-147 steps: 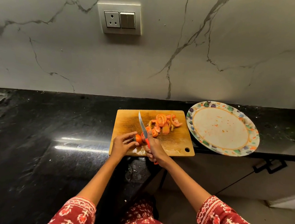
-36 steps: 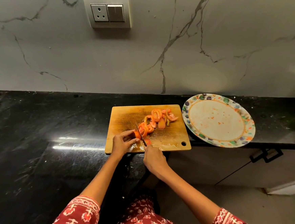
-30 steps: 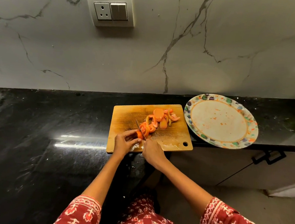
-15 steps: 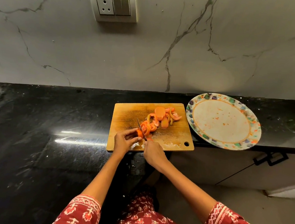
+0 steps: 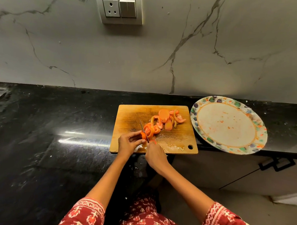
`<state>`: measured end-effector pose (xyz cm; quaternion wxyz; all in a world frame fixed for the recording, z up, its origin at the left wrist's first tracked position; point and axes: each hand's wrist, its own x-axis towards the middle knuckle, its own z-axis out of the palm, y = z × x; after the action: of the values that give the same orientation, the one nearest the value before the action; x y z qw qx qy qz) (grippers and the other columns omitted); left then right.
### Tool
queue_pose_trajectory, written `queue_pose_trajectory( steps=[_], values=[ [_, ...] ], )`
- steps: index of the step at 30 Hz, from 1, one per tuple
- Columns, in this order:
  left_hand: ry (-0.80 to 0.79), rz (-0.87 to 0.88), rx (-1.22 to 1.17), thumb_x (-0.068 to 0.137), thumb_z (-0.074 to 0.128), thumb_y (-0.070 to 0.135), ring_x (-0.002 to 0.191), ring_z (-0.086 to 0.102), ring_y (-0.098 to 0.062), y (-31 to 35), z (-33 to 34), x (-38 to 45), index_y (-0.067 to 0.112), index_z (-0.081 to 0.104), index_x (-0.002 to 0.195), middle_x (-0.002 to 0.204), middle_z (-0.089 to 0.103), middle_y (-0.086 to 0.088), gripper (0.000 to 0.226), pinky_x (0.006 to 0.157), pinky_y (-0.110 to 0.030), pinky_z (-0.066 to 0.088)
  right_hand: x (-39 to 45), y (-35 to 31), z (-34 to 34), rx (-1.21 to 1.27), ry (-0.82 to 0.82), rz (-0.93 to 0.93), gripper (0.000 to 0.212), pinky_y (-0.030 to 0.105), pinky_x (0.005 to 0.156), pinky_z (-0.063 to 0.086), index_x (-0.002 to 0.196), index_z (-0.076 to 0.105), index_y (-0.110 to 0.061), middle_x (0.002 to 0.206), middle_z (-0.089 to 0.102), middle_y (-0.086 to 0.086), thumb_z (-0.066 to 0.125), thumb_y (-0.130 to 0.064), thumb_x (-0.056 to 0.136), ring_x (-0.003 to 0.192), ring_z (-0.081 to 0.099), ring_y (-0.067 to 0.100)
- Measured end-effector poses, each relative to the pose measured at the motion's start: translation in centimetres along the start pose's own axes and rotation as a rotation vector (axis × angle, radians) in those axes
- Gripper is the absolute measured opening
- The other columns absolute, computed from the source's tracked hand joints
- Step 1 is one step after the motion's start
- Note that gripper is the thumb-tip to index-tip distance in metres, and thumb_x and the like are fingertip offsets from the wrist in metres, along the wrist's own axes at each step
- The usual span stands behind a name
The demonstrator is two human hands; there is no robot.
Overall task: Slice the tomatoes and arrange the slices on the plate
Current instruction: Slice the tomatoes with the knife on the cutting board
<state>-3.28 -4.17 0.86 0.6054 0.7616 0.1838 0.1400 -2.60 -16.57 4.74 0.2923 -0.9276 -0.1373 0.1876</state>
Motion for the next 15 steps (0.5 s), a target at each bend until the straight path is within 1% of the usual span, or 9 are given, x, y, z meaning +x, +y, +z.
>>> queue_pose_trajectory(
  steps=[2,5,8,13,15],
  values=[
    [0.000,-0.001,0.009,0.064,0.077,-0.007,0.097,0.063,-0.017,0.1,0.0,0.0,-0.007,0.061,0.112,0.110,0.065,-0.022,0.050,0.078,-0.010,0.050,0.3,0.0,0.0,0.003,0.003,-0.016,0.024,0.033,0.072,0.036,0.112,0.052,0.001,0.111,0.060,0.019,0.037,-0.014,0.099,0.106,0.058,0.036],
    [0.009,-0.024,-0.017,0.066,0.075,-0.009,0.100,0.062,-0.019,-0.1,-0.3,0.1,-0.007,0.060,0.113,0.112,0.063,-0.023,0.050,0.078,-0.010,0.050,-0.7,1.2,0.3,-0.019,-0.026,-0.047,0.023,0.034,0.067,0.034,0.117,0.045,-0.003,0.105,0.060,0.019,0.035,-0.015,0.099,0.100,0.058,0.037],
    [0.014,-0.029,-0.041,0.066,0.074,-0.009,0.101,0.062,-0.021,-0.1,-0.3,0.1,-0.008,0.059,0.114,0.113,0.063,-0.023,0.050,0.077,-0.009,0.050,-1.8,1.9,0.6,-0.041,-0.067,-0.038,0.023,0.034,0.067,0.035,0.108,0.048,-0.004,0.105,0.059,0.017,0.033,-0.018,0.101,0.098,0.057,0.036],
    [0.010,-0.024,-0.036,0.065,0.075,-0.007,0.100,0.063,-0.021,-0.2,-0.1,0.1,-0.006,0.060,0.113,0.111,0.064,-0.022,0.050,0.078,-0.011,0.051,-0.1,0.9,0.2,-0.053,-0.069,-0.034,0.019,0.034,0.066,0.035,0.106,0.051,-0.001,0.104,0.061,0.020,0.037,-0.010,0.097,0.099,0.058,0.036],
    [0.026,-0.014,-0.020,0.065,0.076,-0.007,0.098,0.062,-0.018,-0.2,0.0,-0.1,-0.006,0.061,0.113,0.111,0.064,-0.020,0.049,0.078,-0.010,0.051,-0.1,1.2,0.2,-0.073,-0.069,-0.050,0.020,0.034,0.066,0.036,0.109,0.050,-0.001,0.104,0.061,0.020,0.037,-0.010,0.098,0.099,0.058,0.037]
  ],
)
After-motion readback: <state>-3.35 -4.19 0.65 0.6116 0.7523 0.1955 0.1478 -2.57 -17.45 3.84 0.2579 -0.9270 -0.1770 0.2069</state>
